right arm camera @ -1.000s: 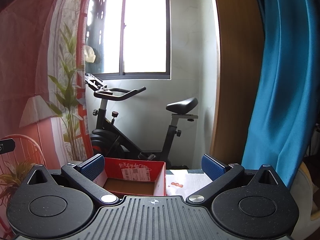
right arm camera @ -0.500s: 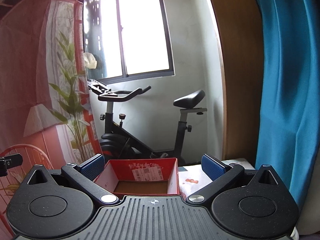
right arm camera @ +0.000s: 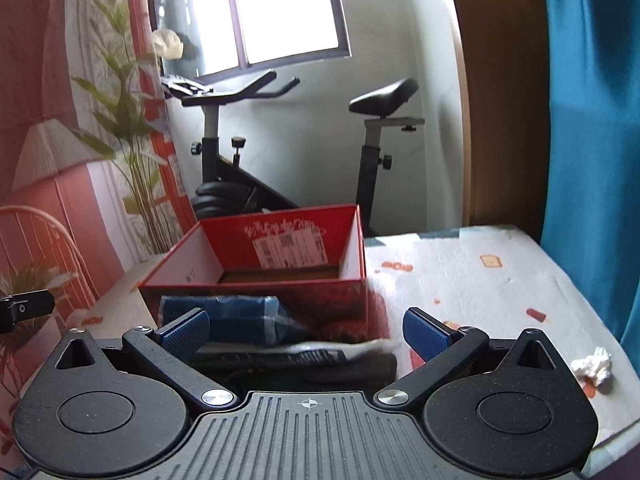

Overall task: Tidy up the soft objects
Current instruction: 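Lower the right tool toward the blue wrapped package beside the red box, then close the right tool on the blue wrapped package and lift it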

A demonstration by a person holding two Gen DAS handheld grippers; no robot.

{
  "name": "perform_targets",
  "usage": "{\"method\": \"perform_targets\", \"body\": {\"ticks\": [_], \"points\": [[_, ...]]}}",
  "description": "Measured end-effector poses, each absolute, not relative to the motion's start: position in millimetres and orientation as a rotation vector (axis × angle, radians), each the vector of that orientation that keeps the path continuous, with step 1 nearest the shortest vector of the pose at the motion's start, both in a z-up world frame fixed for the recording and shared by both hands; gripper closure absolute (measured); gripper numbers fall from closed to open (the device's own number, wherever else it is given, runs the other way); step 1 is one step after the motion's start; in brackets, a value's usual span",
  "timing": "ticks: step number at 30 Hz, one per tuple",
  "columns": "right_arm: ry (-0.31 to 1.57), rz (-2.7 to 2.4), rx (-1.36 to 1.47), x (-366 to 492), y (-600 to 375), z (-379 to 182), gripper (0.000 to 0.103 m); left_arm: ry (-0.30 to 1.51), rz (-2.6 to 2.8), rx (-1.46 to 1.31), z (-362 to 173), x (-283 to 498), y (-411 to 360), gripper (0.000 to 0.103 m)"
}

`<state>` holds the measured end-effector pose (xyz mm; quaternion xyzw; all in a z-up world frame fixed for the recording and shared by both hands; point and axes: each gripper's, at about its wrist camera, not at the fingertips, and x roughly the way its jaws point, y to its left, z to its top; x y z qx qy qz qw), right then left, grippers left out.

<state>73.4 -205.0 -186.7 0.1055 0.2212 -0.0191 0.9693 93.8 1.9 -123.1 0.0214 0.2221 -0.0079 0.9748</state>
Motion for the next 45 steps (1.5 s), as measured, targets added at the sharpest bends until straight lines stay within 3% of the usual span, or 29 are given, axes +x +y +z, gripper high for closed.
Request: {"method": "perform_targets", "body": {"ticks": [11, 25, 37, 45], "points": [[0.53, -0.015, 0.196, 84.0, -199.3, -249.3, 0.0, 0.598, -0.056, -0.02, -192.9, 121.3, 20.8, 0.0], [0.628, 0.034, 0.158, 78.1, -188.4, -277.7, 0.002, 0.83, -0.183, -0.07, -246.6, 122.4, 7.3, 0.0], [0.617, 0.055, 0.137, 77.7, -186.4, -275.6, 0.005, 0.863, -0.191, -0.153, -254.0, 123.7, 19.8, 0.002], [0.554, 0.053, 0.112, 82.8, -189.7, -257.3, 0.008, 0.765, -0.184, -0.168, -226.9, 128.4, 21.6, 0.004]]}}
